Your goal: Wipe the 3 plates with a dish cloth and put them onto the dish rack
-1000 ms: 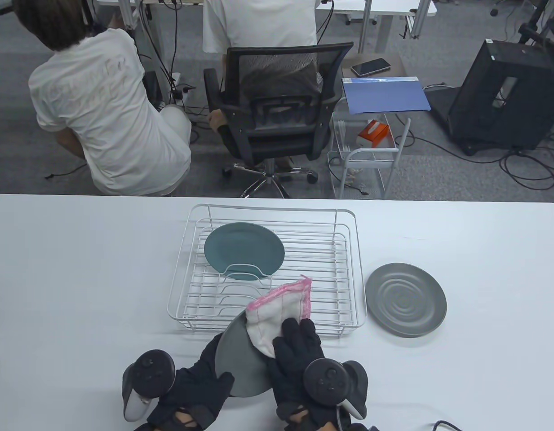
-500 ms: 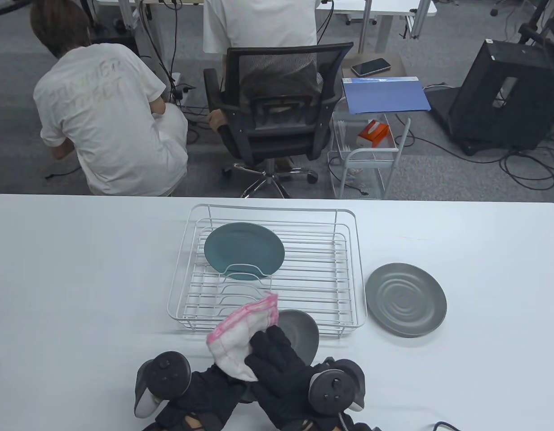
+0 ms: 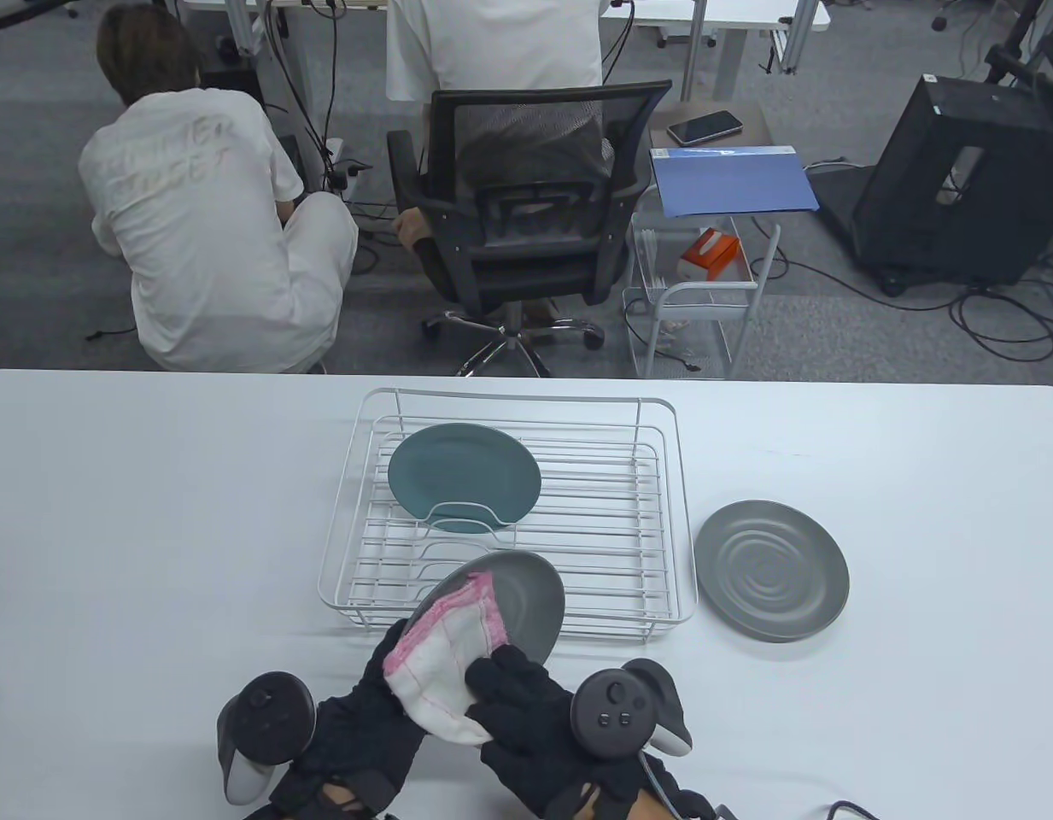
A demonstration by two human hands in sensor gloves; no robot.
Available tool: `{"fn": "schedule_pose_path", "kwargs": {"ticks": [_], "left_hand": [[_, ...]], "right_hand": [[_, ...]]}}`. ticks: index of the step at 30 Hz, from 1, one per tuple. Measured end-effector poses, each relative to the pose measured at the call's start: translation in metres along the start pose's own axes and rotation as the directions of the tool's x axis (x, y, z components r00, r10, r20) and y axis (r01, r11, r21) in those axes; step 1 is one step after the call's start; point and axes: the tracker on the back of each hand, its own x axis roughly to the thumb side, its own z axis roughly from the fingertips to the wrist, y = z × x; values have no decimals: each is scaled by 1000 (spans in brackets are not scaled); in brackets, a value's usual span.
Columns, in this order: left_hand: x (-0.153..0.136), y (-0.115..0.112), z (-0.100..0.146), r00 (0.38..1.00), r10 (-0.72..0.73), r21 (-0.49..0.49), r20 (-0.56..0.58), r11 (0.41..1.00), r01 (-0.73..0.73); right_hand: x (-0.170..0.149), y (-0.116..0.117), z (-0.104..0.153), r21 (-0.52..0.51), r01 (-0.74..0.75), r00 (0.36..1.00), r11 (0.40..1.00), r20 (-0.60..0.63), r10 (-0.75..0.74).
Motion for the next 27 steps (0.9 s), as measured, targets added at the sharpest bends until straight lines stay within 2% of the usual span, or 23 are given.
{"fn": "schedule_pose_path", "kwargs": {"ticks": [4, 9, 16, 19, 22, 25, 27], "left_hand": [[1, 1, 2, 1000, -17, 24, 8, 1000, 17], [0, -2, 0, 1000, 4, -6, 0, 1000, -4], [1, -17, -5, 1000, 24, -143, -1, 989, -24], [1, -24, -7, 999, 32, -196, -2, 980, -32], [2, -31, -8, 1000, 19, -251, 3, 968, -18], [4, -37, -9, 1000, -1, -286, 17, 958, 5], [4, -37, -9, 999, 20, -272, 29, 962, -11]], "right_hand": [[-4, -3, 2, -46, -57, 996, 997, -72, 54], [-5, -8, 7, -154, -100, 987, 983, -138, 79], [-3, -20, 17, -391, -92, 984, 916, -177, 23], [2, -23, 21, -461, -26, 993, 887, -111, -29], [10, -23, 21, -477, 46, 998, 878, -8, -56], [23, -19, 16, -377, 88, 986, 922, 162, -28], [29, -16, 14, -324, 58, 976, 944, 219, 16]]}}
